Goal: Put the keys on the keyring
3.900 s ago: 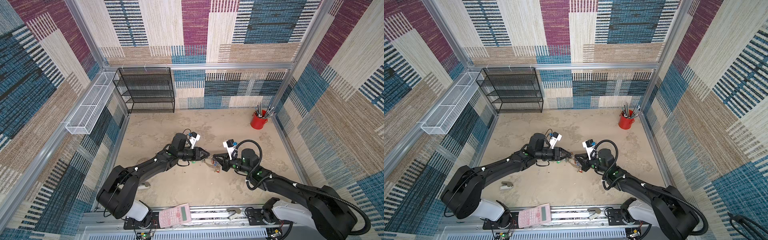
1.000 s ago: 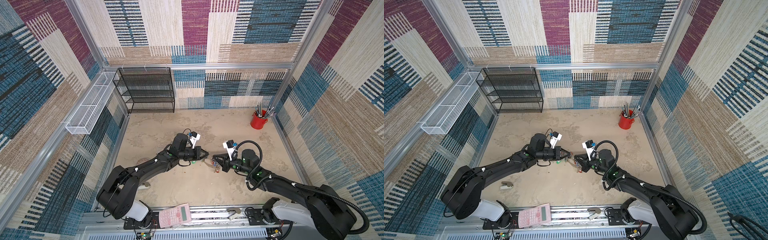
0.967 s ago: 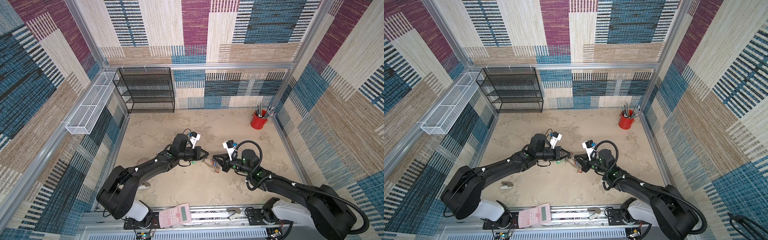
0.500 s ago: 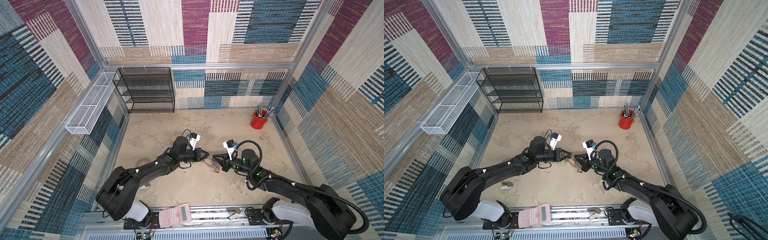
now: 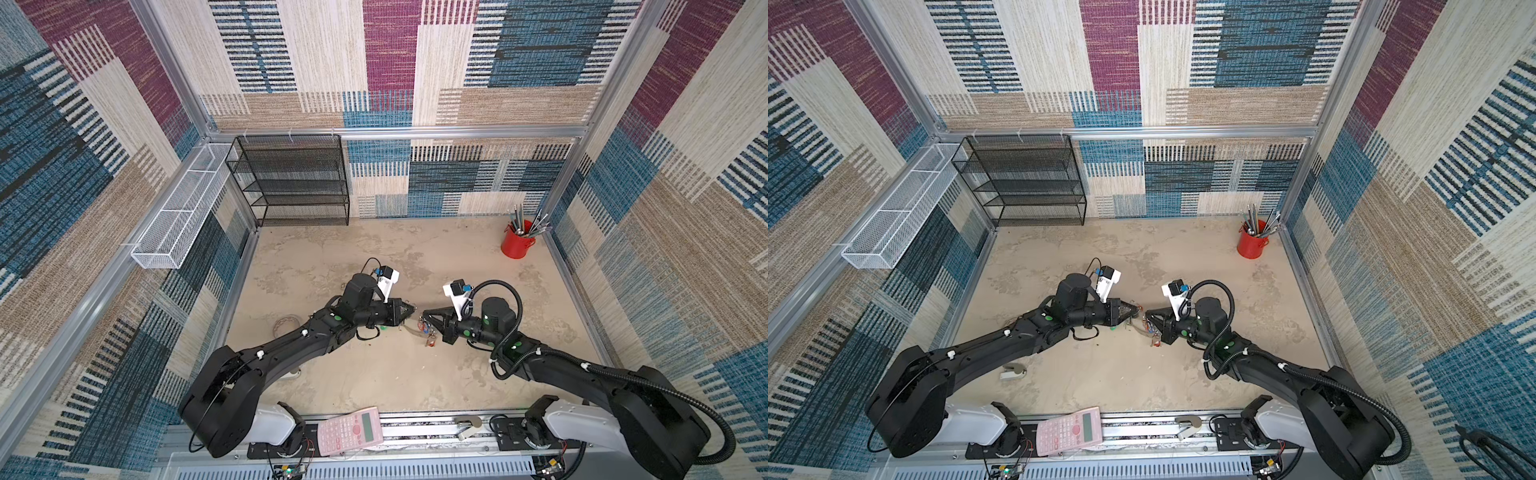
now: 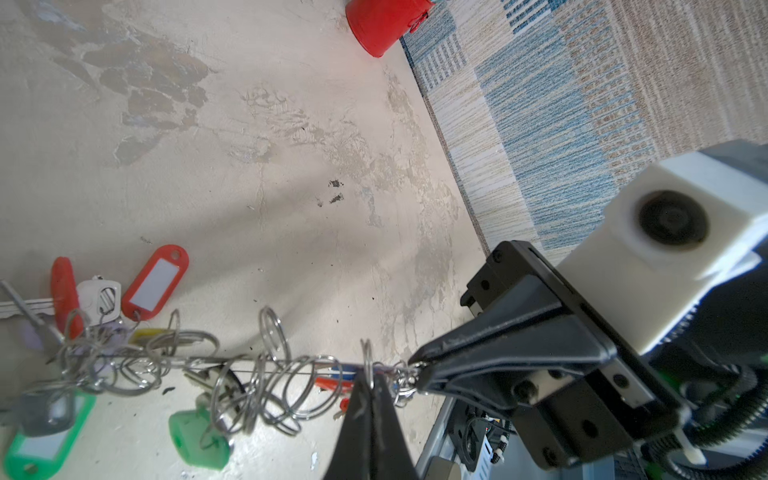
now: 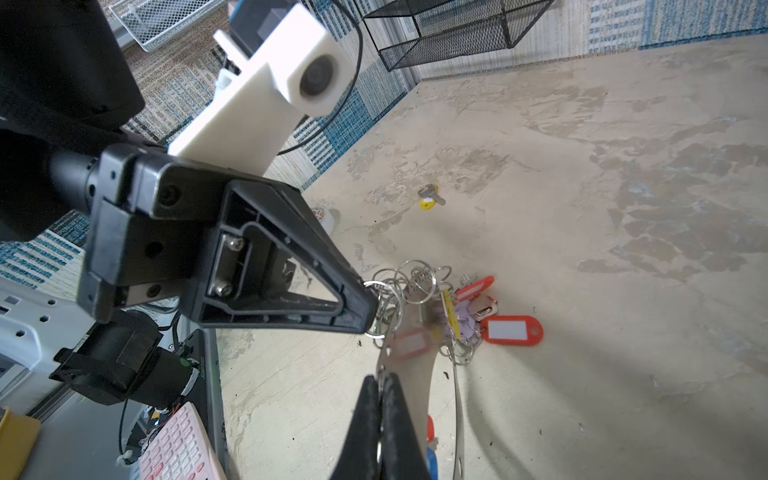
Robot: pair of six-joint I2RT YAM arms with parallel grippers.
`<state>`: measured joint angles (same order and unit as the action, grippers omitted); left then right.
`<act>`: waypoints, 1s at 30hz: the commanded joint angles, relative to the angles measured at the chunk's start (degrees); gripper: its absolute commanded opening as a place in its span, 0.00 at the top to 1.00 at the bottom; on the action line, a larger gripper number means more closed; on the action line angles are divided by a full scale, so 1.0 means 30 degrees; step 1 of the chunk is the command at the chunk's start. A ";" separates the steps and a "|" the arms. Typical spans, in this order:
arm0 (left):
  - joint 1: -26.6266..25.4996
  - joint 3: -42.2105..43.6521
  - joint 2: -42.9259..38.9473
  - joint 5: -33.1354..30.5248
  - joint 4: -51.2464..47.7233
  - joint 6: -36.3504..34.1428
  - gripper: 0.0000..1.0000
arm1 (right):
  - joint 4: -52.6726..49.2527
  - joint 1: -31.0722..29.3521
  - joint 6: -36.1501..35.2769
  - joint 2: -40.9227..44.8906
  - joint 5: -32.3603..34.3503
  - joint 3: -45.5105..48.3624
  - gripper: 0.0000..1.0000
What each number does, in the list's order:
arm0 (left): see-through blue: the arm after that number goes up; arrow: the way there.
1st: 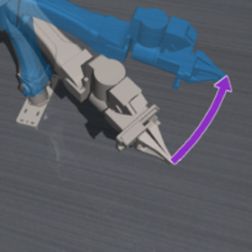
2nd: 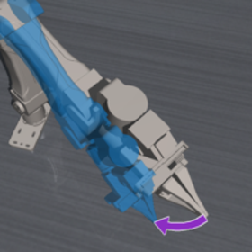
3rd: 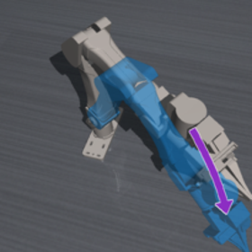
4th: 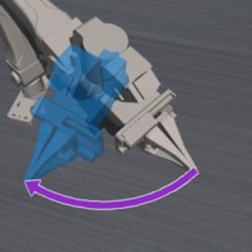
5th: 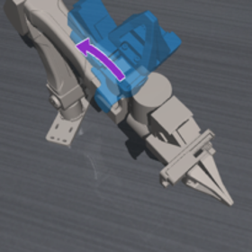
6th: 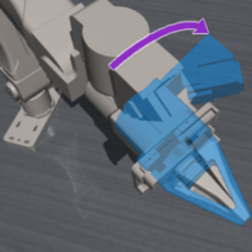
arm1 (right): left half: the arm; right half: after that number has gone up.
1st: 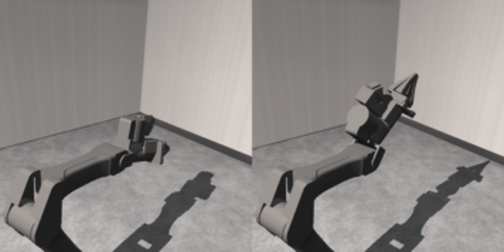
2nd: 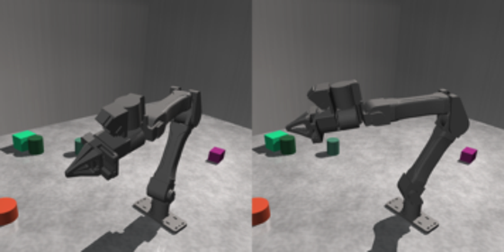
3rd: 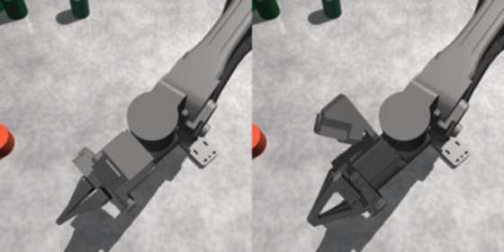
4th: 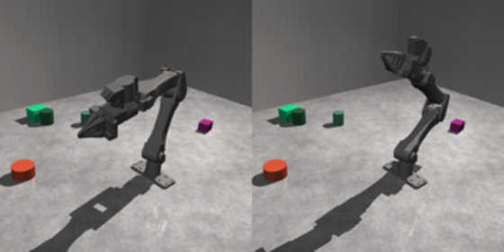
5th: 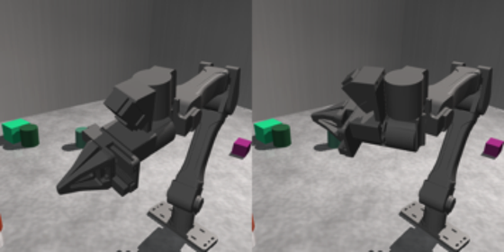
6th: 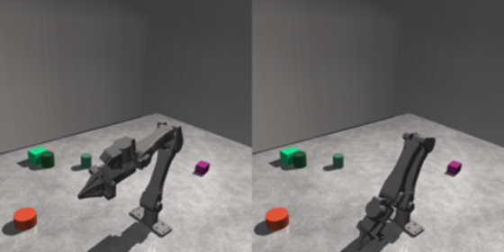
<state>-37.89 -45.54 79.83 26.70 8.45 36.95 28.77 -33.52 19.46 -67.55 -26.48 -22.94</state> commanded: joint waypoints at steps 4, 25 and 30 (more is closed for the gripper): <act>-0.0084 -0.0644 -0.0134 -0.0498 -0.0850 -0.1297 1.00 | -0.0497 0.0010 0.0170 -0.0039 0.0338 -0.0176 1.00; -0.0985 -0.1406 -0.0024 -0.2292 -0.2186 -0.2472 1.00 | -0.0530 0.0010 0.0256 -0.0657 -0.0106 -0.0514 1.00; -0.1293 -0.1622 0.0012 -0.2793 -0.2390 -0.2648 1.00 | -0.0532 0.0010 0.0295 -0.0649 -0.0144 -0.0511 1.00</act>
<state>-41.39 -49.36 79.96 18.50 0.60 31.44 27.94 -33.41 19.68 -69.45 -27.00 -24.29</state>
